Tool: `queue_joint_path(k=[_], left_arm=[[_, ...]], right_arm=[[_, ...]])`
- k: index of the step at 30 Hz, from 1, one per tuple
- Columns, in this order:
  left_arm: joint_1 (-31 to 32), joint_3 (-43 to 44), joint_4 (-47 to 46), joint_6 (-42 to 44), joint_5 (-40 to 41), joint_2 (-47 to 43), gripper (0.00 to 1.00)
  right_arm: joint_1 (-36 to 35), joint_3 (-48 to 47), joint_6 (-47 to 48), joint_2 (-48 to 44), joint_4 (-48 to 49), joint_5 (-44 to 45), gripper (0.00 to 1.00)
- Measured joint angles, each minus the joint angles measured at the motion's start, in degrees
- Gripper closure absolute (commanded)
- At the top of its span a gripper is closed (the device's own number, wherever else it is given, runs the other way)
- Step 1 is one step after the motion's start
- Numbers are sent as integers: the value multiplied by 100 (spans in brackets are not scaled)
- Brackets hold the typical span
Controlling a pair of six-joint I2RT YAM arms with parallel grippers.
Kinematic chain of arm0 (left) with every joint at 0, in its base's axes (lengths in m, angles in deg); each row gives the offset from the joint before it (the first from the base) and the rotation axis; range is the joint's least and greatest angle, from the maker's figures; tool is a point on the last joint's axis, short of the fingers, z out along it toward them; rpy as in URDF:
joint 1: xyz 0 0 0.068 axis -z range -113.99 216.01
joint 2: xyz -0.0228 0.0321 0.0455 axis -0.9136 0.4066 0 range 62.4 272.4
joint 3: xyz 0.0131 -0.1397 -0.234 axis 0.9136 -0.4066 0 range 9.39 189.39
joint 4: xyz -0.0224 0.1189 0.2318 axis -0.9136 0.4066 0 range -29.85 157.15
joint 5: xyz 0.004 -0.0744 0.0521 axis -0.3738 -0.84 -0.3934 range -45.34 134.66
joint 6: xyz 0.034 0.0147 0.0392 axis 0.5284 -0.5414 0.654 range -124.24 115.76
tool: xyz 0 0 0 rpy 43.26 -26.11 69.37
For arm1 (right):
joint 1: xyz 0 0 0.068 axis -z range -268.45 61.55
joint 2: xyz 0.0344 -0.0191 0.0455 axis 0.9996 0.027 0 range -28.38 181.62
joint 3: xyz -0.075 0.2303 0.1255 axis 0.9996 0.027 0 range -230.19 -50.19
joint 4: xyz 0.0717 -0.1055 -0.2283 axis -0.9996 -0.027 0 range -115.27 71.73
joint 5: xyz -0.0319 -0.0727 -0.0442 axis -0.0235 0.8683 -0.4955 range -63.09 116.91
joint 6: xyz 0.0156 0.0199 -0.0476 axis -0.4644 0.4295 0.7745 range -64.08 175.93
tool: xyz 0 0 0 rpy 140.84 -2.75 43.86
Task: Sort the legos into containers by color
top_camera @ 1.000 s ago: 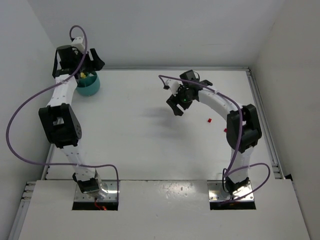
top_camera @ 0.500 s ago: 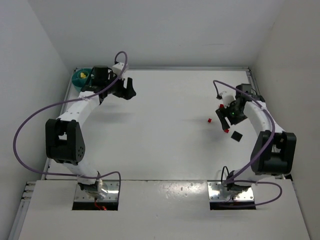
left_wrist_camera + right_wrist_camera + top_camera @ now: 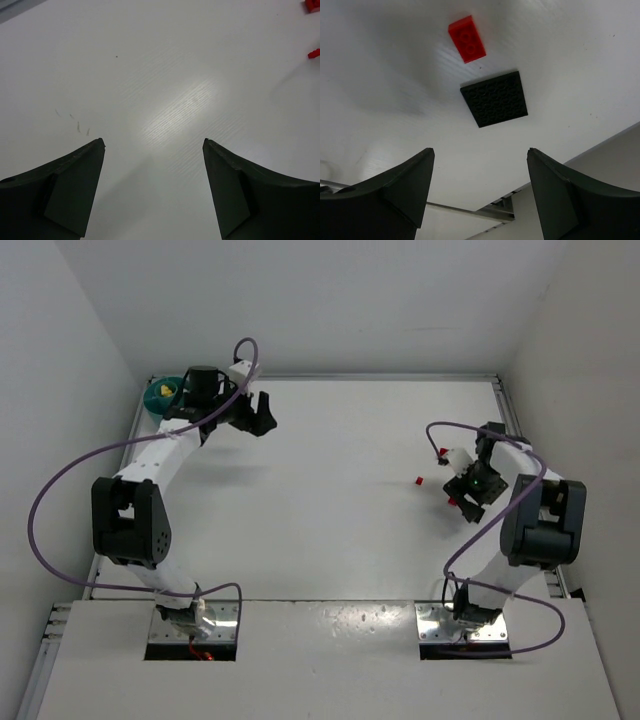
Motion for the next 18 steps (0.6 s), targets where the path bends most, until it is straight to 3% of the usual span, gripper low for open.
queue_joint_path(k=[4,18], left_arm=[[-2,138,59,26,-90,0,13],[-61,146,313,17,-68,0,13]], right_arm=[[31,-321,273,494,125,55,18],[15,-433,894,1180,562,160,19]])
